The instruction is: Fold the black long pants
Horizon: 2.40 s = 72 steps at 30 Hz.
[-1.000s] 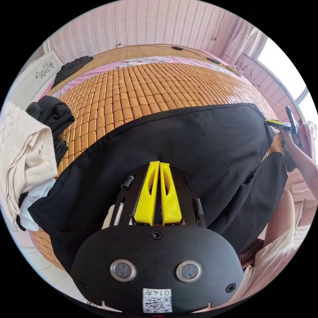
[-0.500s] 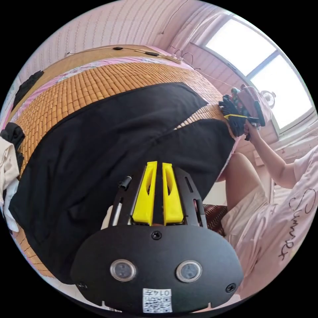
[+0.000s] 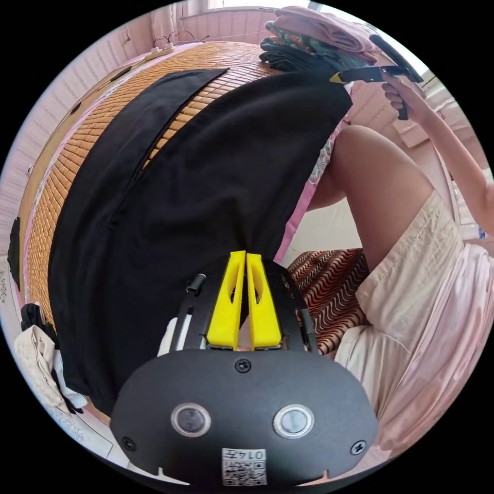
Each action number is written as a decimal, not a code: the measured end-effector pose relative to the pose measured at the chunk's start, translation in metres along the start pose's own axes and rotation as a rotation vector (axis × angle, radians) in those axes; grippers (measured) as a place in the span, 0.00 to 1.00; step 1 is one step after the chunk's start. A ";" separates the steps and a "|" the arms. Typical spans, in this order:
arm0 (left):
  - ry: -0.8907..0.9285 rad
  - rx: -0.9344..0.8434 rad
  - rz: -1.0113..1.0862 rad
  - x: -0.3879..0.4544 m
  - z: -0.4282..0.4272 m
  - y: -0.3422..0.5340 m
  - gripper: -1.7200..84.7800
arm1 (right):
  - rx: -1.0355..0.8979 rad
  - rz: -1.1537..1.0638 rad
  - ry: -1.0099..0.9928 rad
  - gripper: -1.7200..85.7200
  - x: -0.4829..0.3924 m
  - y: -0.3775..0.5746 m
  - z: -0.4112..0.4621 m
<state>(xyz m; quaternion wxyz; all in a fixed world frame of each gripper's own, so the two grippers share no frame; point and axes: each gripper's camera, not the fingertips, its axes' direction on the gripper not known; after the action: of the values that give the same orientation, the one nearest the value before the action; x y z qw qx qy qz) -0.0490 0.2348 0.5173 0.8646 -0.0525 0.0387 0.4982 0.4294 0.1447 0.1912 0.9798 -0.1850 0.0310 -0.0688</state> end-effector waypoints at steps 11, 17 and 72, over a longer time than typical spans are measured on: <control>0.106 0.013 -0.073 -0.003 0.010 0.030 0.01 | 0.037 0.008 0.016 0.17 0.010 -0.001 0.007; 0.100 0.032 -0.130 -0.014 0.017 0.044 0.01 | 0.010 -0.033 0.235 0.13 -0.001 -0.037 0.053; 0.363 0.876 -1.674 -0.159 0.092 0.689 0.05 | 0.119 0.140 0.164 0.02 -0.042 0.046 -0.041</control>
<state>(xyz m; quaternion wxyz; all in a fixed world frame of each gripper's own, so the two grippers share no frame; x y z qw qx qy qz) -0.7241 0.4537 0.5914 0.8637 0.1880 0.3047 -0.3547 0.3902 0.1783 0.1374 0.9857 -0.1178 0.1197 -0.0166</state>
